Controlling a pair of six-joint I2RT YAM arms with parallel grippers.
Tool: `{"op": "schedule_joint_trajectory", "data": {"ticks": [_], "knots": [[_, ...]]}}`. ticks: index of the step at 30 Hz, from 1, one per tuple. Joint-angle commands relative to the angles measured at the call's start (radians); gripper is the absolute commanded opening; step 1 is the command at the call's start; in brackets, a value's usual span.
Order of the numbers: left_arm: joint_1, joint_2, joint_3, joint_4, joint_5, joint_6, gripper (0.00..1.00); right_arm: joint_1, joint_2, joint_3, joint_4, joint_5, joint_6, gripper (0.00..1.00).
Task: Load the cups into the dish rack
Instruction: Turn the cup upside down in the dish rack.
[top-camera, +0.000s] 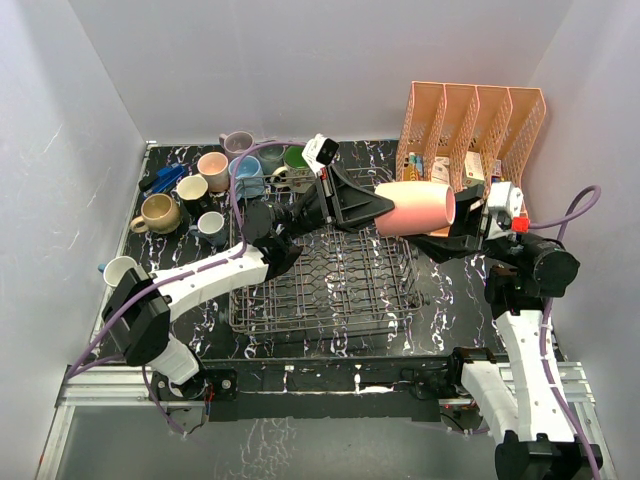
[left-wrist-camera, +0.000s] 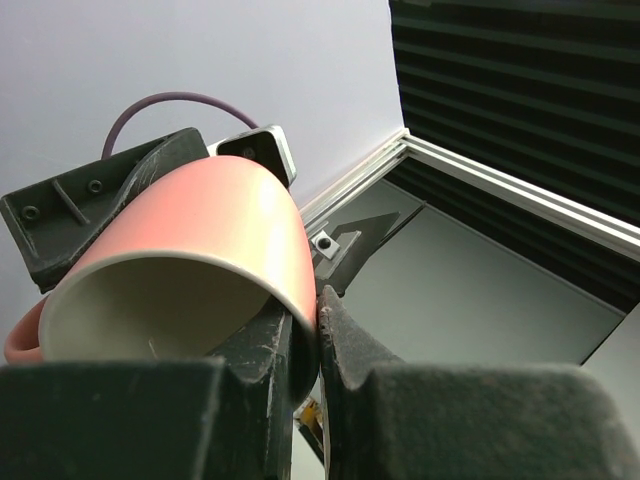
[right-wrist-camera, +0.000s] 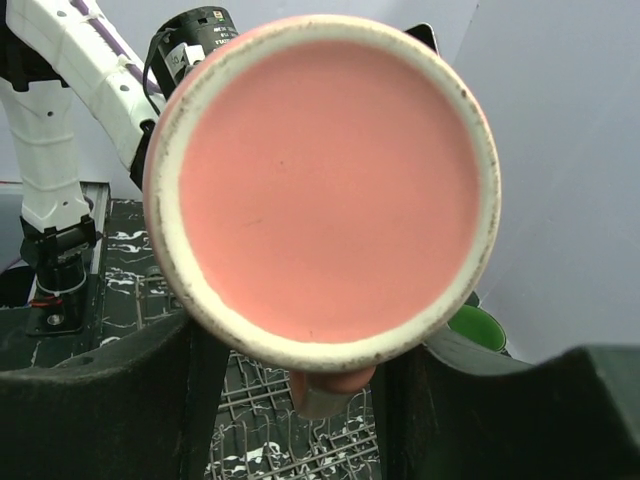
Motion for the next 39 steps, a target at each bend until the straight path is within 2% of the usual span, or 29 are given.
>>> {"op": "schedule_joint_trajectory", "data": {"ticks": [1, 6, 9, 16, 23, 25, 28, 34, 39], "knots": [[-0.012, -0.016, 0.066, 0.145, -0.017, -0.003, 0.00, 0.008, -0.002, 0.005, 0.035, 0.020, 0.012, 0.54], [-0.013, -0.016, 0.064, 0.139, -0.016, -0.001, 0.00, 0.010, -0.004, 0.012, -0.012, 0.006, -0.030, 0.54], [-0.014, -0.016, 0.061, 0.137, -0.016, 0.000, 0.00, 0.011, -0.006, 0.018, -0.043, -0.006, -0.060, 0.50], [-0.014, -0.016, 0.055, 0.136, -0.017, 0.000, 0.00, 0.013, -0.010, 0.032, -0.108, -0.022, -0.111, 0.36], [-0.014, -0.016, 0.032, 0.141, -0.021, -0.001, 0.00, 0.015, -0.011, 0.054, -0.151, -0.030, -0.121, 0.12], [-0.014, -0.018, 0.019, 0.146, -0.025, -0.001, 0.01, 0.015, -0.008, 0.065, -0.174, -0.029, -0.116, 0.08], [-0.013, -0.022, -0.004, 0.153, -0.036, -0.002, 0.16, 0.015, -0.003, 0.081, -0.203, -0.022, -0.096, 0.08], [0.004, -0.069, -0.092, 0.168, -0.067, 0.015, 0.52, 0.014, -0.001, 0.089, -0.245, -0.015, -0.066, 0.08], [0.058, -0.166, -0.206, 0.101, -0.081, 0.075, 0.66, 0.013, 0.000, 0.089, -0.299, -0.005, -0.098, 0.08]]}}
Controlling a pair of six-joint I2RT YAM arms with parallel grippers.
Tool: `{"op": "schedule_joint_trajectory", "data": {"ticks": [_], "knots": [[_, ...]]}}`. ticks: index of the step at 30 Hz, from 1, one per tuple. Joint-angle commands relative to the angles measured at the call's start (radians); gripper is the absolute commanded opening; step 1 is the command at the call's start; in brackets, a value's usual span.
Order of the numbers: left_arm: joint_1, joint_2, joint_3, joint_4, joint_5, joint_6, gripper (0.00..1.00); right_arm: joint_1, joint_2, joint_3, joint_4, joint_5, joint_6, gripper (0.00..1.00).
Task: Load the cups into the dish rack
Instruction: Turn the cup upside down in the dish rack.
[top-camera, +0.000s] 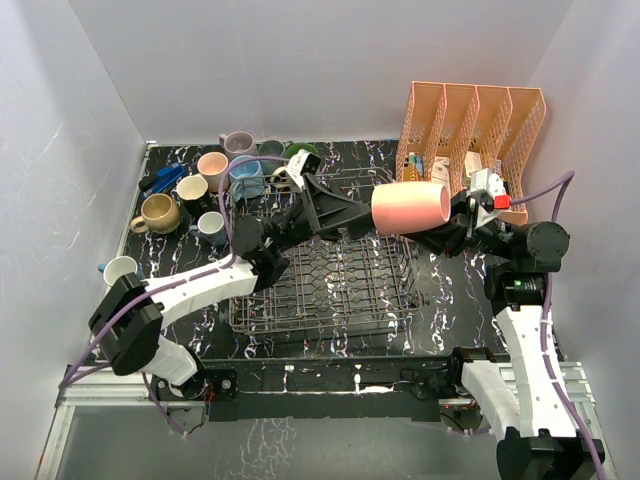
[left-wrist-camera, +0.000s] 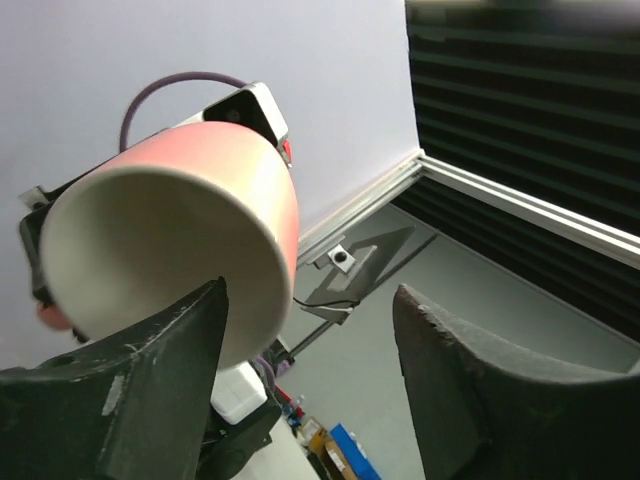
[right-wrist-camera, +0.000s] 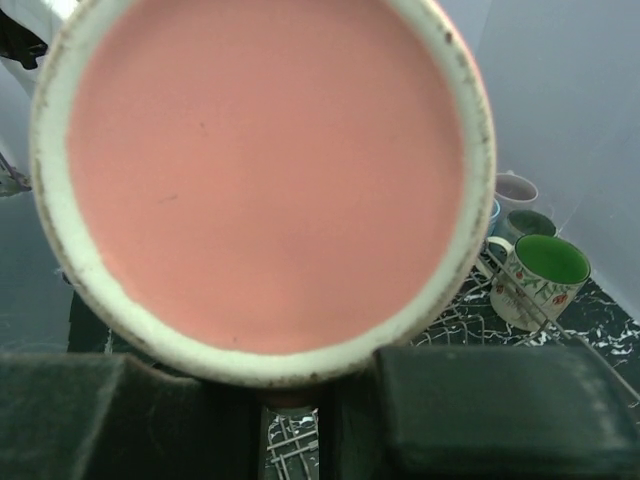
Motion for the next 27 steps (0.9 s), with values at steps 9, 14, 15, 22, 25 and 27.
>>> {"op": "schedule_joint_trajectory", "data": {"ticks": [9, 14, 15, 22, 25, 27], "knots": [[0.159, -0.483, -0.223, -0.733, -0.159, 0.503, 0.76, 0.004, 0.062, 0.145, -0.302, 0.111, -0.260, 0.08], [0.168, -0.651, -0.155, -1.346, -0.439, 0.790, 0.78, 0.011, 0.162, 0.212, -0.504, 0.161, -0.434, 0.08], [0.167, -0.670, -0.143, -1.443, -0.494, 0.822, 0.78, 0.014, 0.187, 0.228, -0.538, 0.181, -0.461, 0.08], [0.168, -0.796, -0.157, -1.753, -0.715, 0.890, 0.82, 0.187, 0.426, 0.405, -0.839, 0.466, -0.668, 0.08], [0.168, -0.837, -0.179, -1.774, -0.742, 0.884, 0.82, 0.277, 0.492, 0.418, -0.837, 0.593, -0.684, 0.08], [0.169, -0.851, -0.179, -1.786, -0.759, 0.879, 0.82, 0.319, 0.534, 0.419, -0.817, 0.671, -0.674, 0.08]]}}
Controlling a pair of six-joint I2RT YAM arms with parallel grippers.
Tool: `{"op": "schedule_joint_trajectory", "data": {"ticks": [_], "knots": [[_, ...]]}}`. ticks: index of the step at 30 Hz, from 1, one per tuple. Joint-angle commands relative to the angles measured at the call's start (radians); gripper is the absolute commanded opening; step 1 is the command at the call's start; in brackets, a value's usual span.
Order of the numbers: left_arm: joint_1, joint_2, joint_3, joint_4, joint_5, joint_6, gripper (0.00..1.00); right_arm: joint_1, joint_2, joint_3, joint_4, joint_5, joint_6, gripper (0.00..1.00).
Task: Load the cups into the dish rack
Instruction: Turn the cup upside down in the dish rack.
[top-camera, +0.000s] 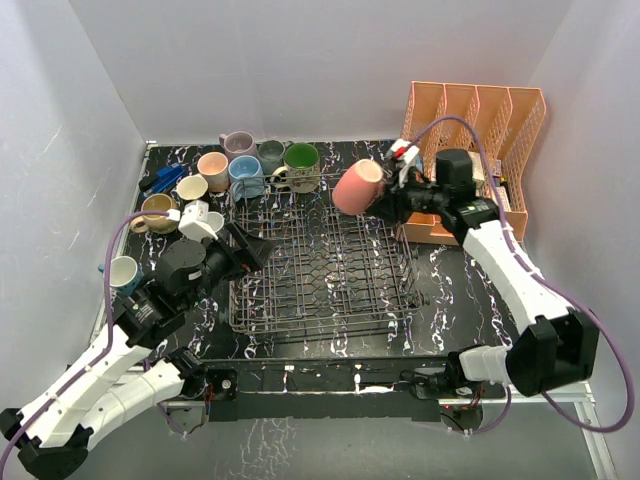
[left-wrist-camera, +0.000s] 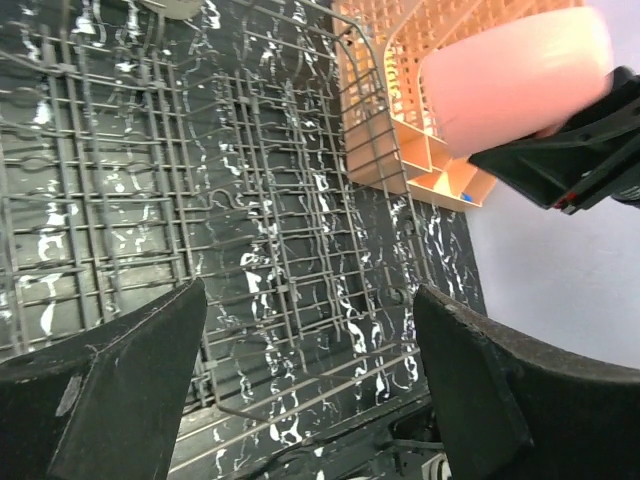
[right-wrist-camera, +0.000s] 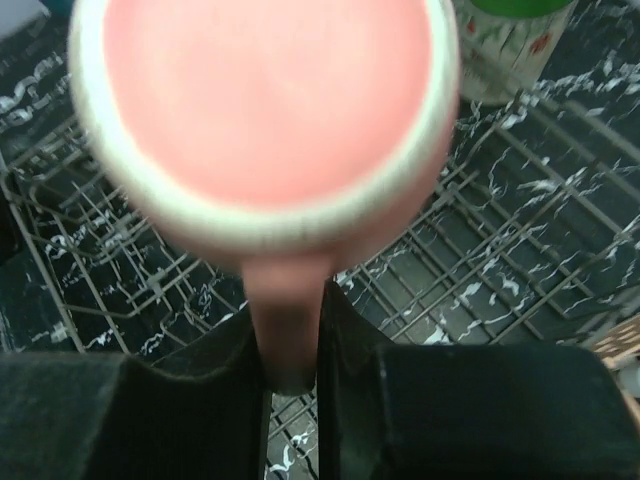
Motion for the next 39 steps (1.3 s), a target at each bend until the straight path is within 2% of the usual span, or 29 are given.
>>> {"op": "schedule_joint_trajectory", "data": {"ticks": [1, 11, 22, 30, 35, 39], "knots": [[0.004, -0.044, -0.005, -0.103, -0.101, 0.034, 0.82, 0.096, 0.051, 0.073, 0.031, 0.222, -0.054, 0.08], [0.003, -0.074, 0.019, -0.142, -0.136, 0.006, 0.82, 0.160, 0.206, -0.026, 0.281, 0.554, 0.141, 0.08], [0.003, -0.147, -0.008, -0.177, -0.151, -0.053, 0.82, 0.155, 0.241, -0.157, 0.605, 0.630, 0.170, 0.08], [0.003, -0.169, 0.000, -0.206, -0.157, -0.066, 0.82, 0.136, 0.302, -0.164, 0.751, 0.617, 0.208, 0.08], [0.002, -0.160, 0.000, -0.199, -0.156, -0.066, 0.82, 0.132, 0.350, -0.281, 0.933, 0.633, 0.179, 0.08], [0.002, -0.146, -0.008, -0.183, -0.151, -0.065, 0.82, 0.128, 0.358, -0.376, 1.010, 0.627, 0.133, 0.09]]}}
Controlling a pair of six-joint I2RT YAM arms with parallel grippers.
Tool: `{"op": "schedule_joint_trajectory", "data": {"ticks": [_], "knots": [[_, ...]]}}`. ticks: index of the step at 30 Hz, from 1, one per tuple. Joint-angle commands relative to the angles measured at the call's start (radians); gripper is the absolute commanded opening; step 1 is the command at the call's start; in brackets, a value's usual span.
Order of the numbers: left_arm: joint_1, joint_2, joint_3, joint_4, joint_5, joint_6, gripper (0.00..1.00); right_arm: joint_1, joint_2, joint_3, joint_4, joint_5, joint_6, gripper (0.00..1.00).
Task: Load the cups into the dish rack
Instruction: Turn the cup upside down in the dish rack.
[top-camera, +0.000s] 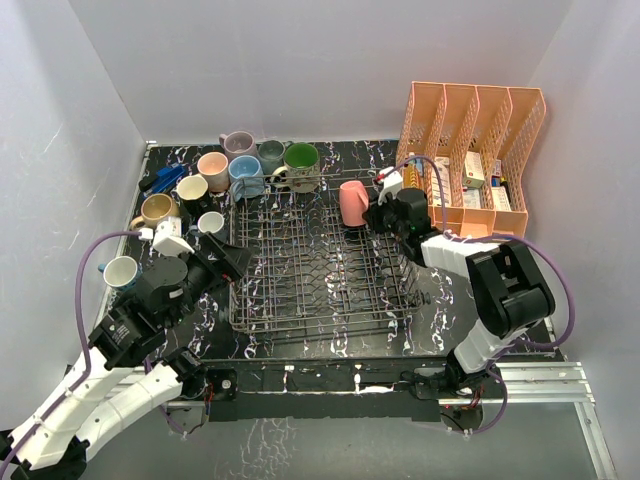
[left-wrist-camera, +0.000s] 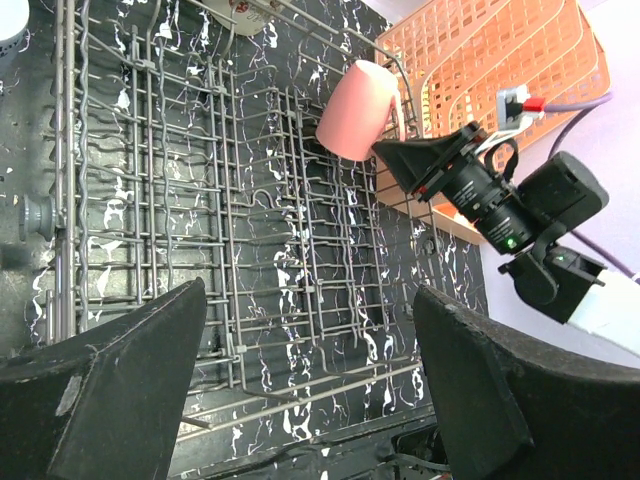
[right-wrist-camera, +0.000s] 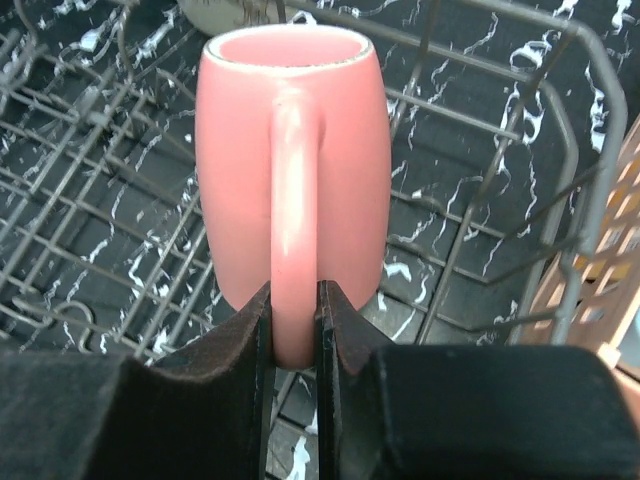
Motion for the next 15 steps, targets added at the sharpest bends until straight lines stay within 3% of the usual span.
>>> {"op": "schedule_joint_trajectory", "data": {"ticks": [1, 5, 14, 15], "knots": [[0.002, 0.016, -0.007, 0.015, -0.013, 0.001, 0.82, -0.011, -0.017, -0.072, 0.242, -0.003, -0.055, 0.12], [0.003, 0.023, -0.021, 0.028, -0.010, 0.002, 0.82, -0.015, -0.066, -0.113, 0.168, -0.025, -0.087, 0.30], [0.003, 0.036, -0.024, 0.036, 0.000, 0.013, 0.82, -0.016, -0.134, -0.108, -0.001, 0.016, -0.133, 0.33], [0.002, 0.034, -0.024, 0.034, 0.003, 0.012, 0.82, -0.017, -0.143, -0.097, -0.021, 0.002, -0.146, 0.37]]}}
